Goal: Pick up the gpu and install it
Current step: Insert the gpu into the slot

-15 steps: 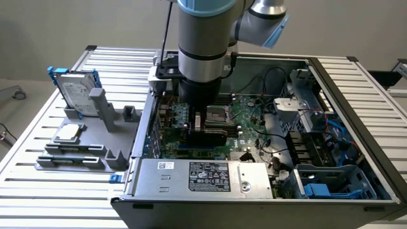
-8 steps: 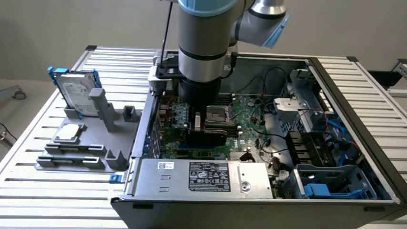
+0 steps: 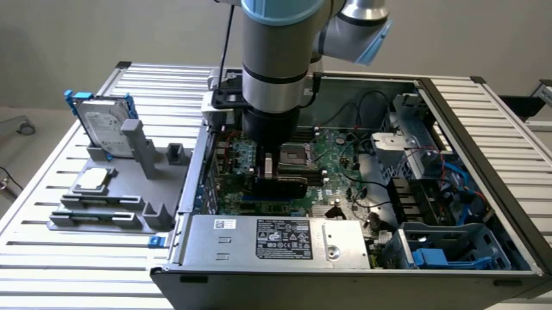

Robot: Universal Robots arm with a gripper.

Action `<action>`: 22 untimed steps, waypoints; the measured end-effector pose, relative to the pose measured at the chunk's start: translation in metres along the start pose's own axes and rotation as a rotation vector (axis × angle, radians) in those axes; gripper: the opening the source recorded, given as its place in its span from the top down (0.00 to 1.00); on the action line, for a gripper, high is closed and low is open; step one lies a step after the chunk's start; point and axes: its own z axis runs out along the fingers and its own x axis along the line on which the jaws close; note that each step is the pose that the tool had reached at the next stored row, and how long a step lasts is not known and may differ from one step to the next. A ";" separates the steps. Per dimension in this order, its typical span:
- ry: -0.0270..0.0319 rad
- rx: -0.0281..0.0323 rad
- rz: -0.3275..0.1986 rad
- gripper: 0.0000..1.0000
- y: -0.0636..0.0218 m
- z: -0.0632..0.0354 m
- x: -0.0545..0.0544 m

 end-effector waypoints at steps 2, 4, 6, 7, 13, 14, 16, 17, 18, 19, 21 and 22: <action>0.0004 -0.0002 -0.003 0.74 0.0000 0.0002 0.000; -0.0004 -0.0005 -0.006 0.74 0.0001 0.0005 0.000; -0.0011 0.0002 -0.008 0.73 0.0002 0.0010 0.000; -0.0006 0.0001 -0.009 0.67 0.0001 0.0008 0.000; 0.0000 -0.0023 -0.011 0.54 0.0002 -0.0044 0.000; 0.0001 -0.0029 -0.011 0.54 0.0003 -0.0075 0.000; -0.0001 -0.0037 -0.012 0.54 0.0006 -0.0136 0.000; -0.0002 -0.0038 -0.013 0.54 0.0007 -0.0164 0.000; -0.0005 -0.0039 -0.013 0.54 0.0007 -0.0190 0.000; -0.0007 -0.0040 -0.014 0.54 0.0007 -0.0217 -0.001; -0.0015 -0.0042 -0.015 0.54 0.0008 -0.0290 -0.001; -0.0016 -0.0045 -0.016 0.54 0.0008 -0.0337 -0.001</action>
